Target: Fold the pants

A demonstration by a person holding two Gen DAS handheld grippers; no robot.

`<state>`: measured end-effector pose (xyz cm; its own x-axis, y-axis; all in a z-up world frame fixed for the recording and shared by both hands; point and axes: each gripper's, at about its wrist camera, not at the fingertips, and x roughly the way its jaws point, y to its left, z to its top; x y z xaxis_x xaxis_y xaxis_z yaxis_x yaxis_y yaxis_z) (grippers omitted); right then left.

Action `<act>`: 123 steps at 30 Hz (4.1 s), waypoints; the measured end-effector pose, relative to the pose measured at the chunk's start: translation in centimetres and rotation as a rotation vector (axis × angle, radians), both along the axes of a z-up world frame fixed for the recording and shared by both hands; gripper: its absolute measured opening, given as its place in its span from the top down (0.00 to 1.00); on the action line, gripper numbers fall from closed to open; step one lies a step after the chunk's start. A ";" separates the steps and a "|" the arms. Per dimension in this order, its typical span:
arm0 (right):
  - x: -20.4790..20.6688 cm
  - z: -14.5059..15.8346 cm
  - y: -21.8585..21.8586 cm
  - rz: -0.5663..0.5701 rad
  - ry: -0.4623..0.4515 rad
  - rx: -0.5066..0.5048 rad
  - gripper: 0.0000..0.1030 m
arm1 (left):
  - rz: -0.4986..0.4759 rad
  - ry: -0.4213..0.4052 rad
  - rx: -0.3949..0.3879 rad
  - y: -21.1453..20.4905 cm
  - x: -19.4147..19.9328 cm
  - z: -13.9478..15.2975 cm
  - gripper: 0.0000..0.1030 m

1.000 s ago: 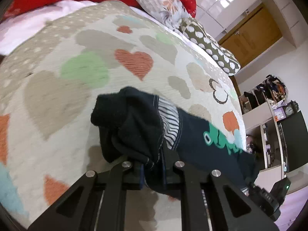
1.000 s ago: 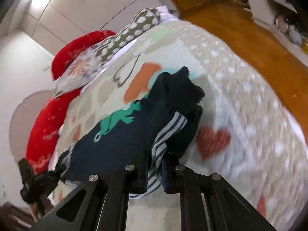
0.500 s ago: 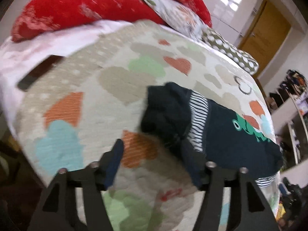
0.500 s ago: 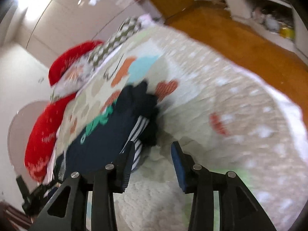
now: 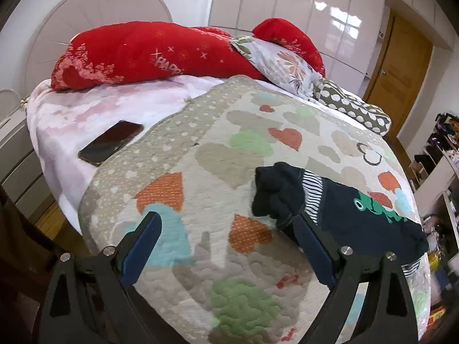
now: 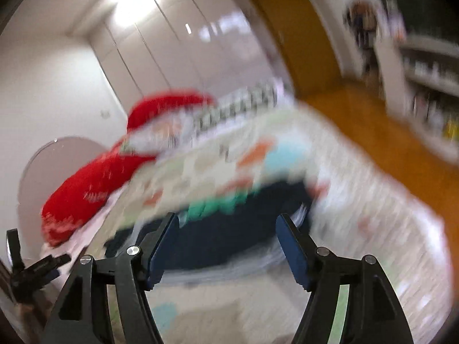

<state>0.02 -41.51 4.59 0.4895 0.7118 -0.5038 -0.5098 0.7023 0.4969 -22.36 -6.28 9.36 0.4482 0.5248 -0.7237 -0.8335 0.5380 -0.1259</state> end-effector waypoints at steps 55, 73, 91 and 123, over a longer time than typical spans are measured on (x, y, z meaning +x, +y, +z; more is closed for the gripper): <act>2.8 -1.4 -0.8 0.002 0.023 -0.182 0.35 | -0.144 0.058 -0.382 7.4 10.2 -7.4 0.29; 11.9 -3.6 3.0 0.011 0.142 -0.290 0.97 | -0.195 0.038 -0.451 7.4 11.2 -6.7 0.85; 3.8 -4.7 12.3 0.551 0.576 0.133 0.63 | -0.208 -0.045 -0.493 7.6 10.7 -6.4 0.88; 2.1 -6.6 23.3 0.425 0.665 0.126 0.94 | -0.239 -0.317 -0.691 5.2 5.0 -6.9 0.34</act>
